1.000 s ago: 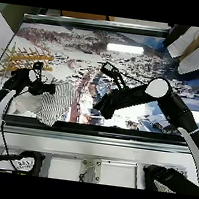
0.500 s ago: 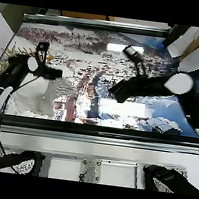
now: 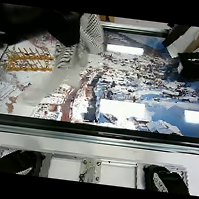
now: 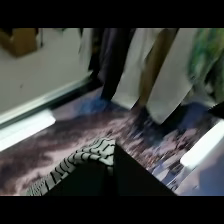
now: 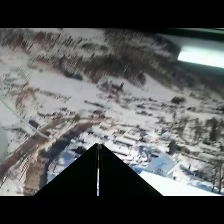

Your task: Fold the clothes and pants, and hang the long-sleeved shirts on hangers.

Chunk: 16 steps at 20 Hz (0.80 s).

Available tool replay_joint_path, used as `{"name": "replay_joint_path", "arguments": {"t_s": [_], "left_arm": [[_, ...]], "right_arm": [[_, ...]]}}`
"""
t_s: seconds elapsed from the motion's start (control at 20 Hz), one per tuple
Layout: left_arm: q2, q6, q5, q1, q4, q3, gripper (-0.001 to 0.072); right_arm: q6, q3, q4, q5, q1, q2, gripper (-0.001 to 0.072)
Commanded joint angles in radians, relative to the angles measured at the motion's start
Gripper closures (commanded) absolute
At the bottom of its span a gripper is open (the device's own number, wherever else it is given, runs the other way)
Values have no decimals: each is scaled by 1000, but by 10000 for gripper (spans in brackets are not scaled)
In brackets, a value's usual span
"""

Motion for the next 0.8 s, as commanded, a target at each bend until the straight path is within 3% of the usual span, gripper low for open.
{"name": "replay_joint_path", "arguments": {"t_s": [0.0, 0.2, 0.4, 0.65, 0.7, 0.75], "left_arm": [[8, 12, 37, -131, 6, 162, 695], [-50, -10, -35, -25, 30, 212, 695], [-63, -149, -85, 266, 20, -37, 695], [-234, -87, -3, 502, -195, -251, 695], [-278, -84, 10, 525, -209, -252, 616], [-319, -85, 4, 543, -206, -237, 254]], "right_arm": [[19, 2, -27, -60, -48, 83, 695], [19, 2, -40, -59, -47, 96, 695], [19, 2, -40, -38, -47, 72, 695], [18, -1, -40, 32, -46, -40, 695], [18, -1, -40, 32, -46, -67, 695], [18, -1, -40, 32, -46, -93, 695]]}}
